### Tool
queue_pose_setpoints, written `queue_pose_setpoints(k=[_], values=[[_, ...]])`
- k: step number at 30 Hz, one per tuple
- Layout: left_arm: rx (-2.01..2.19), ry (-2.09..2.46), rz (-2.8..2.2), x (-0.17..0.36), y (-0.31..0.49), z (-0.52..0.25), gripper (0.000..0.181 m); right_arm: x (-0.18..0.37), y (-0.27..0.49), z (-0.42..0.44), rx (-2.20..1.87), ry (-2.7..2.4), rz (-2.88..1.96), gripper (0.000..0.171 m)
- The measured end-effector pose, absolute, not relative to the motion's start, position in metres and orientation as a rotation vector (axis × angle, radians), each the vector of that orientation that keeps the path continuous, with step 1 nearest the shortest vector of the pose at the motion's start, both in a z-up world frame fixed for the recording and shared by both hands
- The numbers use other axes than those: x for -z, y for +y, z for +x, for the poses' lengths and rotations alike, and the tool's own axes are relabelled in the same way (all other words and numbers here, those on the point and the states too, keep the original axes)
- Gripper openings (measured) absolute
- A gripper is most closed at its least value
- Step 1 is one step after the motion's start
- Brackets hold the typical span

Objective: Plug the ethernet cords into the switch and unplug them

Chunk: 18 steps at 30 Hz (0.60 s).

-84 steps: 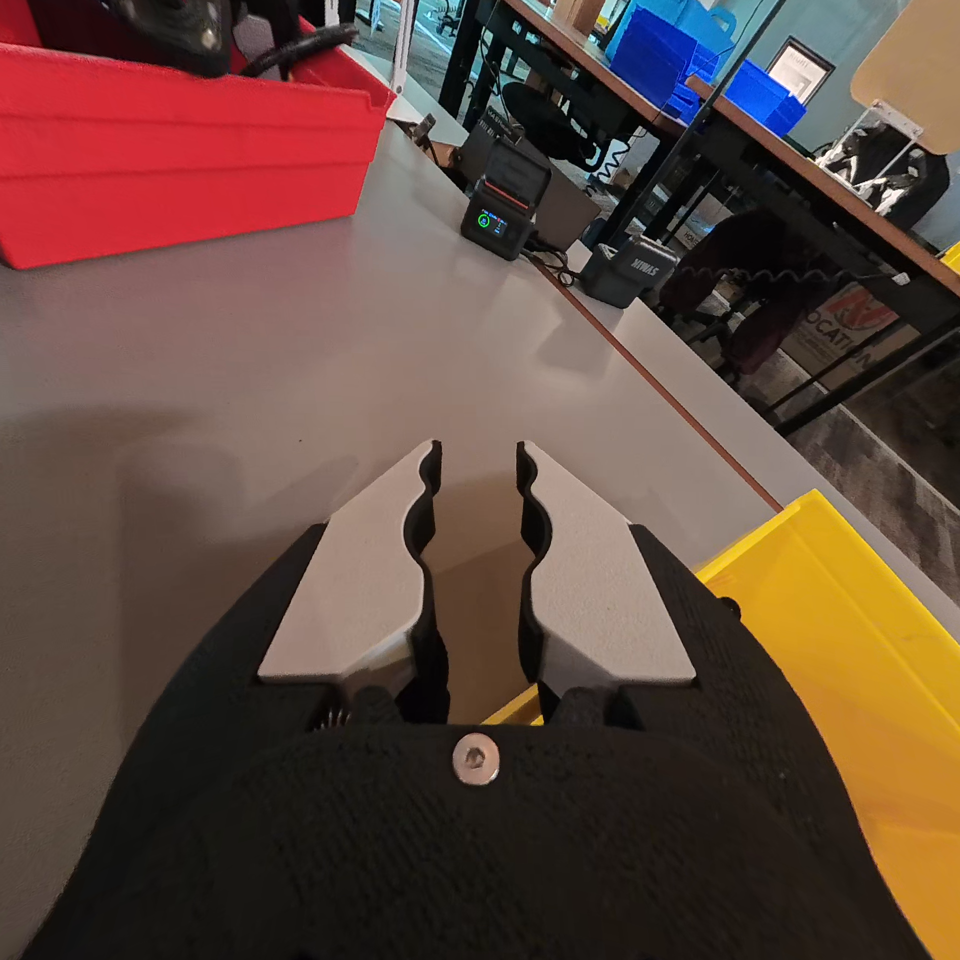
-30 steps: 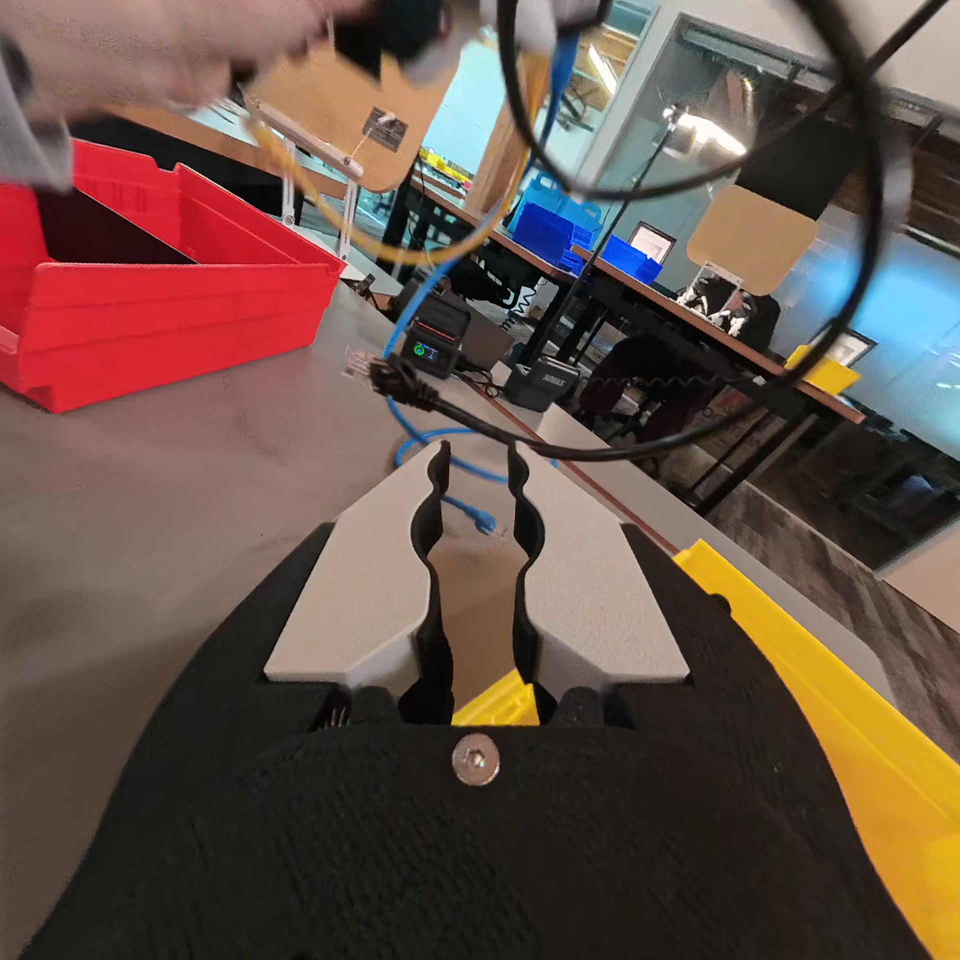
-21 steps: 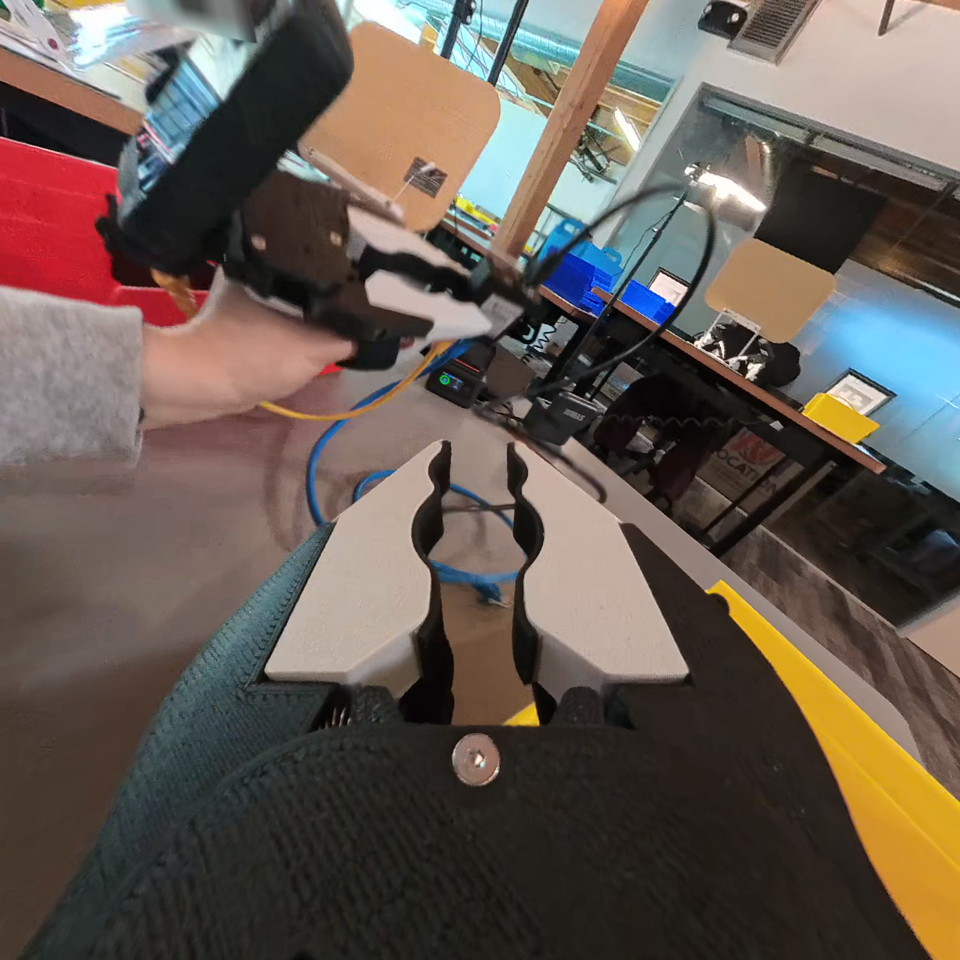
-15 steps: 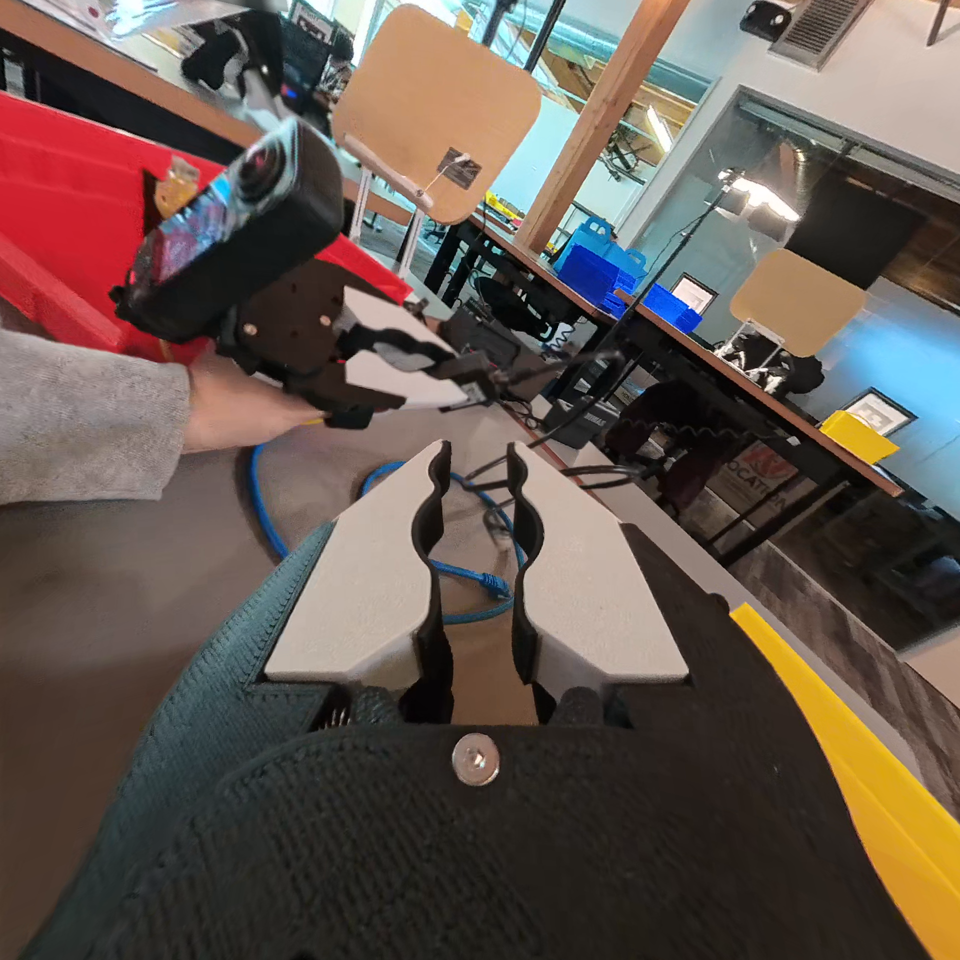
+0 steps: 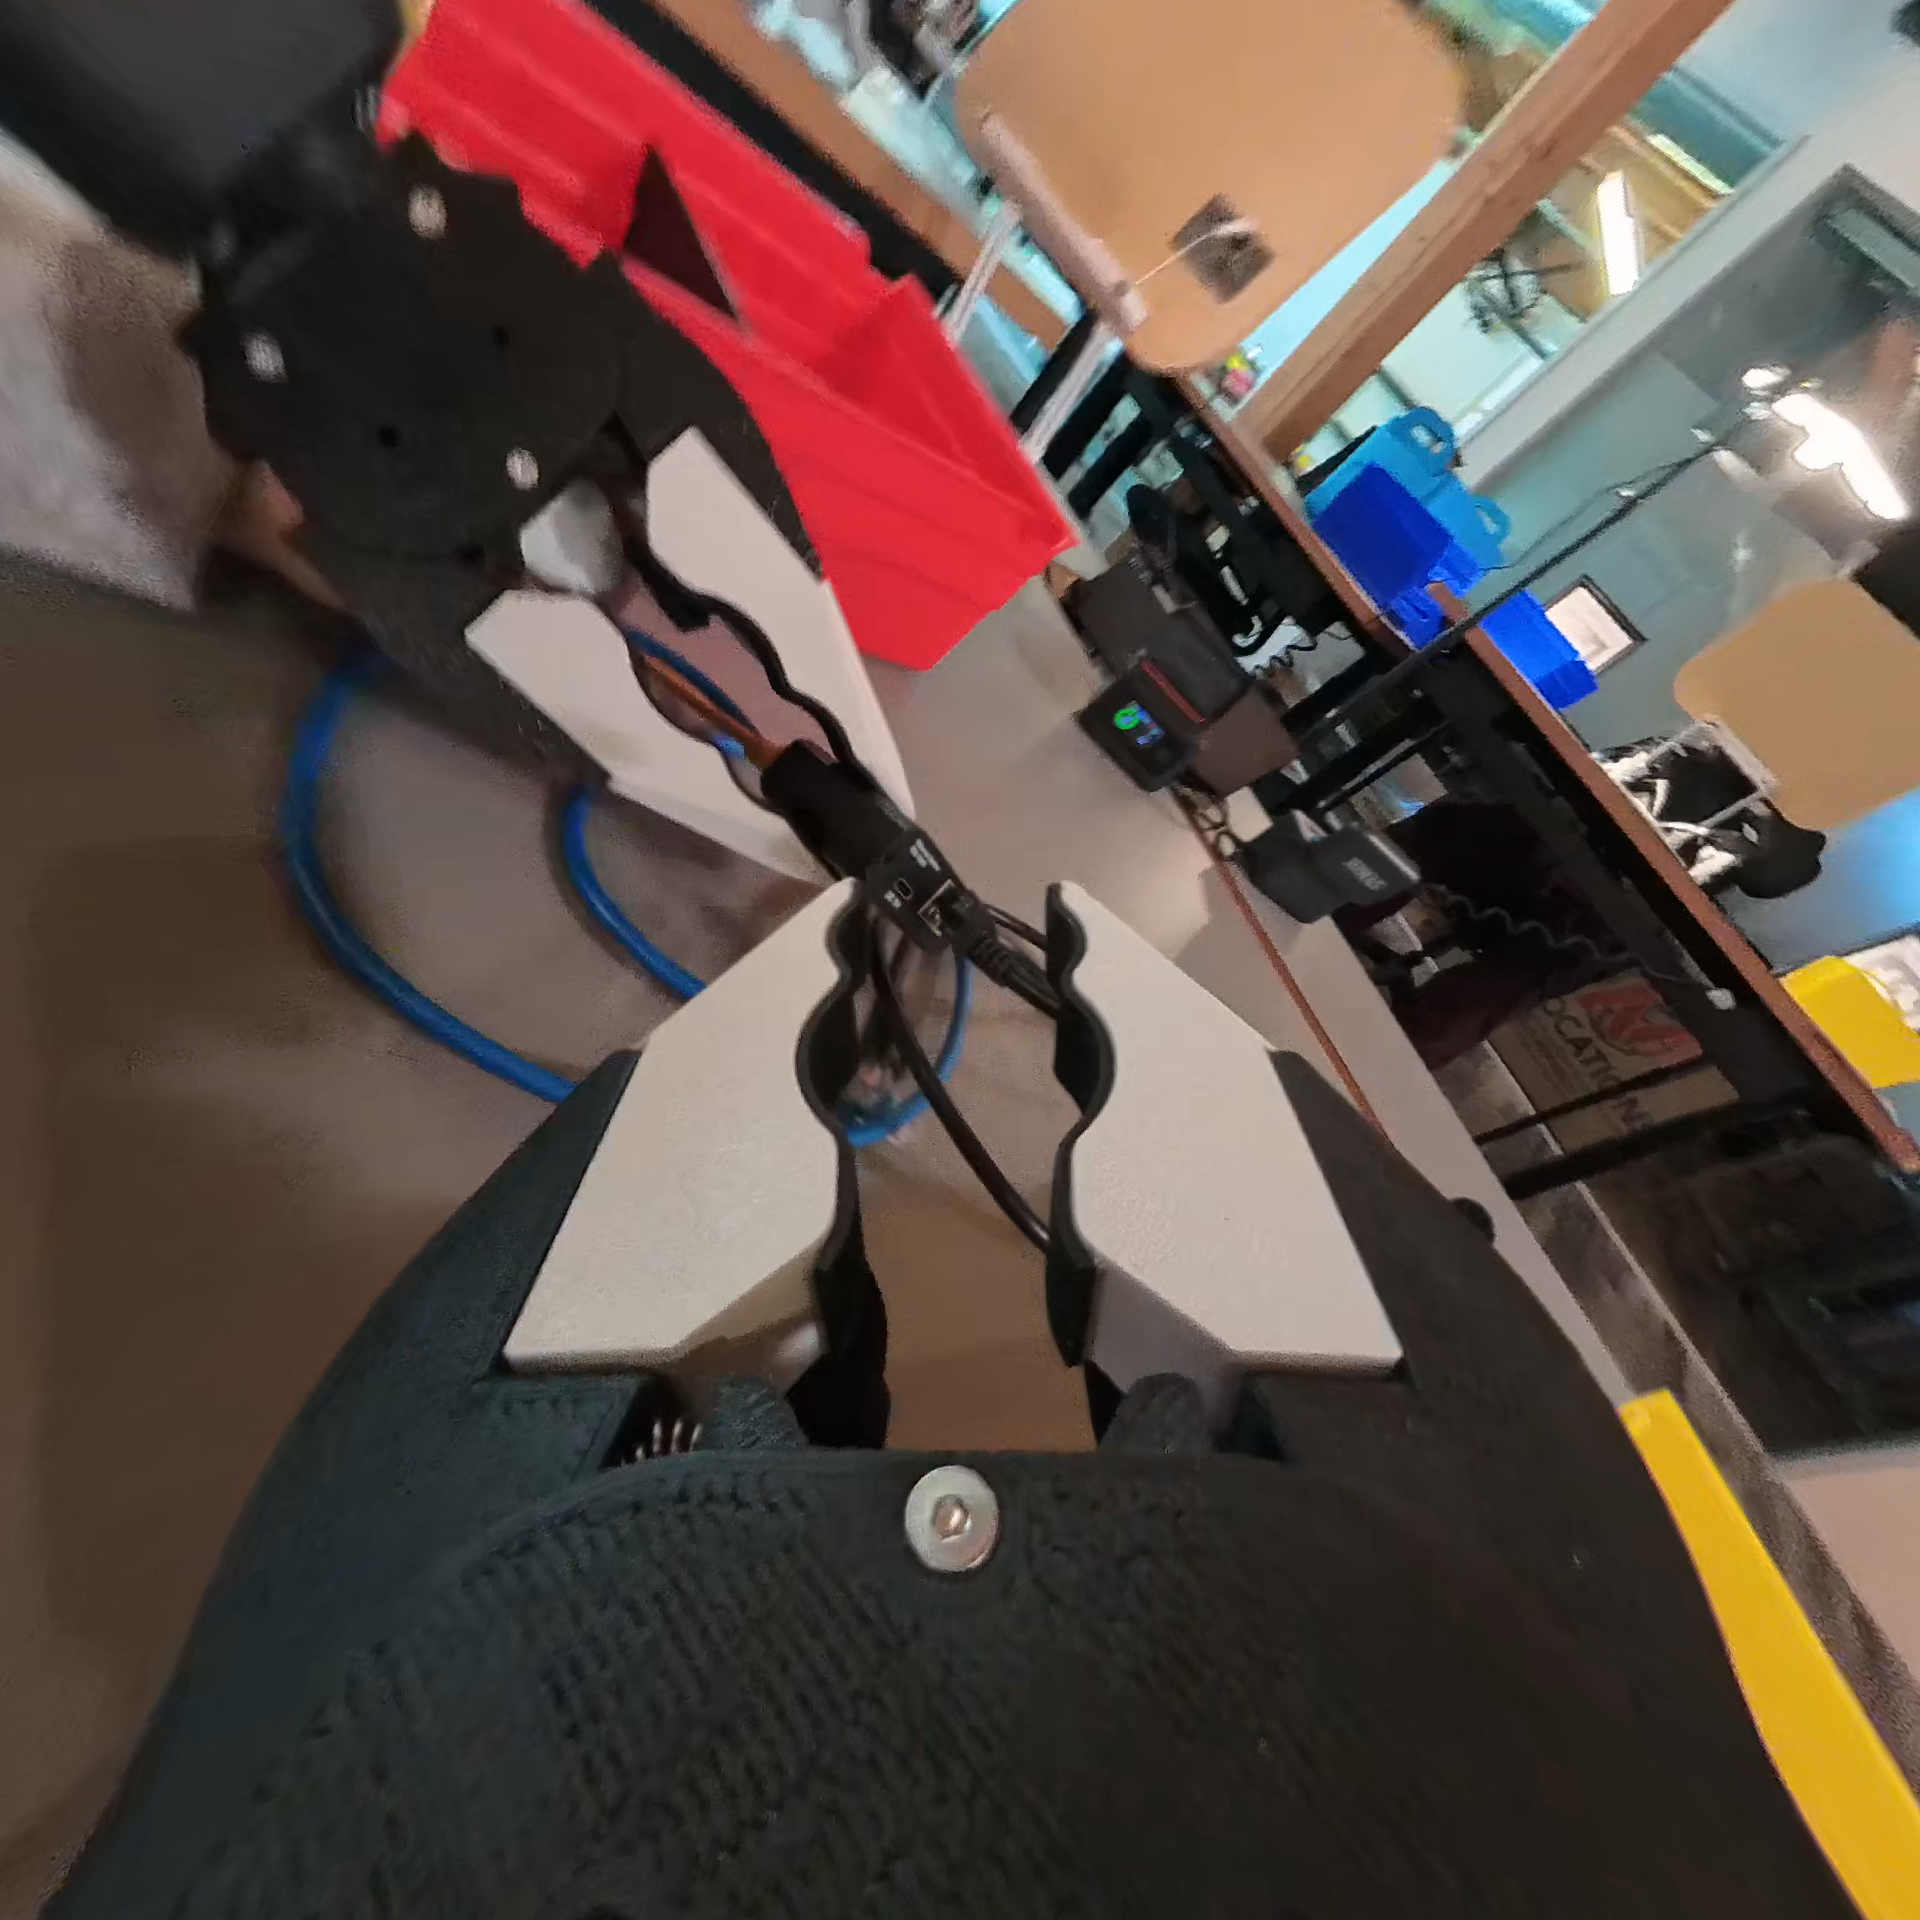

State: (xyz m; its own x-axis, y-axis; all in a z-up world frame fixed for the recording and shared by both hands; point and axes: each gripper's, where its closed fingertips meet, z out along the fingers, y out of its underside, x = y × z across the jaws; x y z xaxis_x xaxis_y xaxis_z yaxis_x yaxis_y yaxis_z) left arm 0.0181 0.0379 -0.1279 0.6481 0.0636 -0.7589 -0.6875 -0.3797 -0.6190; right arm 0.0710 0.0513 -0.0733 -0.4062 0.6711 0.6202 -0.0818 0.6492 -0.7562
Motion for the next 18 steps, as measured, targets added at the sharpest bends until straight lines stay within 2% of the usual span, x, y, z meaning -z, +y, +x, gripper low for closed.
queue_pose_setpoints(k=[2, 8, 13, 18], values=[[-0.797, 0.537, -1.817, 0.135, 0.029, 0.034, 0.019, 0.090, 0.042, 0.069, -0.797, -1.877, -0.398, 0.040], [-0.618, 0.577, -1.780, 0.134, 0.015, 0.072, 0.021, 0.128, 0.021, 0.074, -0.651, -2.043, -0.229, 0.040], [-0.599, 0.580, -1.789, 0.136, 0.011, 0.079, 0.021, 0.138, 0.033, 0.075, -0.441, -2.030, -0.177, 0.021], [-0.569, 0.624, -1.800, 0.142, 0.011, 0.088, 0.021, 0.142, 0.036, 0.081, -0.371, -1.978, -0.073, 0.012]])
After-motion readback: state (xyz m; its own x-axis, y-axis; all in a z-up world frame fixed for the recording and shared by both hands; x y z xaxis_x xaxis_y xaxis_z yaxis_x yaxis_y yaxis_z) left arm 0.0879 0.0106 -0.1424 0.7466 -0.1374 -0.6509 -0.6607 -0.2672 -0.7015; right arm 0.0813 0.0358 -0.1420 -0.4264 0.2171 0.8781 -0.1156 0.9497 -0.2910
